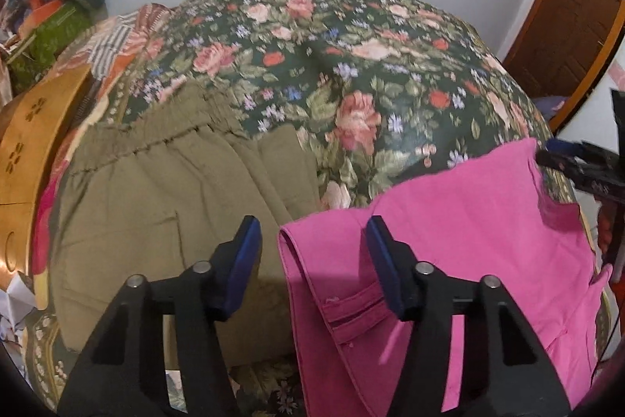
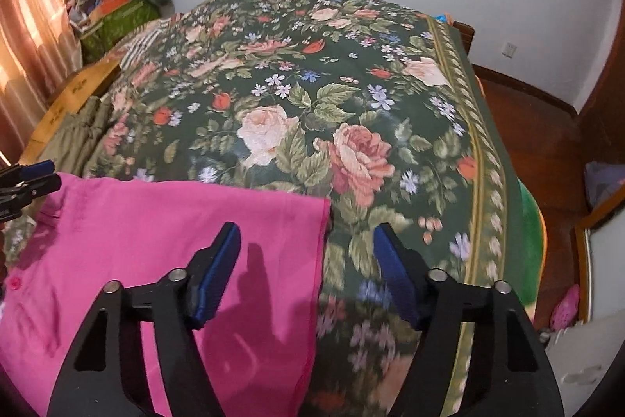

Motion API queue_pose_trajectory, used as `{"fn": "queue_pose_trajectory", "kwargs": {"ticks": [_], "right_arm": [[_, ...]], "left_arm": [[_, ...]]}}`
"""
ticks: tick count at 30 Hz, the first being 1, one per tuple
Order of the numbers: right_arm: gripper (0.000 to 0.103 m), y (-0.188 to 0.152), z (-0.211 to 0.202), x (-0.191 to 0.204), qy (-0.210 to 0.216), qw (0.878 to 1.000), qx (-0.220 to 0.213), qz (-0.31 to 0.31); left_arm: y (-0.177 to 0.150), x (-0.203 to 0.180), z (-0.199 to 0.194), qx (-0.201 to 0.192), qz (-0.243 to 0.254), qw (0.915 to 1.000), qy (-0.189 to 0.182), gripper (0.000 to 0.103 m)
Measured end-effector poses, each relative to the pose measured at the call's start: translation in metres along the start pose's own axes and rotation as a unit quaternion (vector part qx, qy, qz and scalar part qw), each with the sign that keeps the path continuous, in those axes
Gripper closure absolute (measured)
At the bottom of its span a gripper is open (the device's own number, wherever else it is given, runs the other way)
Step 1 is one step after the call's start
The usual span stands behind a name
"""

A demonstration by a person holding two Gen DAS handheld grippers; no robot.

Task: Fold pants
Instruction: 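Lower both grippers onto the pink pants edge and close on the fabric, then lift the pants edge with both grippers and fold it over the other half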

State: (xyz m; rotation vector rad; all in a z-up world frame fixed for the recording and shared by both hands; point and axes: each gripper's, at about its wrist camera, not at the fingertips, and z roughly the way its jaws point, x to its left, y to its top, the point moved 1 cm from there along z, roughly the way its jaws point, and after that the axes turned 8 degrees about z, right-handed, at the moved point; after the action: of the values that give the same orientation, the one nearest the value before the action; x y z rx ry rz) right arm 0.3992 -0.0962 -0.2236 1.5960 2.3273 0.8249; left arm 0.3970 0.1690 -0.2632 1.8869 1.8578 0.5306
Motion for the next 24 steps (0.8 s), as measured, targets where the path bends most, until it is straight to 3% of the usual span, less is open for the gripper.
{"fn": "queue_pose_trajectory", "kwargs": {"ticks": [7, 9, 11, 13, 16, 24], "right_arm": [[0.053, 0.007, 0.021, 0.005, 0.025, 0.999, 0.023, 0.003], [0.055, 0.008, 0.027, 0.007, 0.019, 0.999, 0.028, -0.001], [0.062, 0.008, 0.028, 0.009, 0.020, 1.000, 0.024, -0.005], [0.083, 0.009, 0.027, 0.009, 0.024, 0.999, 0.023, -0.005], [0.094, 0.010, 0.027, 0.011, 0.034, 0.999, 0.025, -0.006], [0.097, 0.013, -0.007, 0.017, 0.032, 0.999, -0.035, -0.001]], "left_arm": [[-0.004, 0.003, 0.011, 0.009, -0.001, 0.9999, -0.010, 0.064], [-0.005, 0.003, 0.010, 0.007, 0.003, 0.9999, -0.007, 0.073], [-0.006, 0.005, 0.010, 0.005, 0.002, 0.9999, -0.008, 0.078], [-0.006, 0.008, 0.009, 0.004, -0.002, 0.9999, -0.012, 0.083], [-0.004, 0.008, 0.004, -0.001, -0.008, 0.9998, -0.019, 0.089], [0.006, 0.002, -0.037, -0.043, 0.000, 0.9990, -0.016, 0.092]]}}
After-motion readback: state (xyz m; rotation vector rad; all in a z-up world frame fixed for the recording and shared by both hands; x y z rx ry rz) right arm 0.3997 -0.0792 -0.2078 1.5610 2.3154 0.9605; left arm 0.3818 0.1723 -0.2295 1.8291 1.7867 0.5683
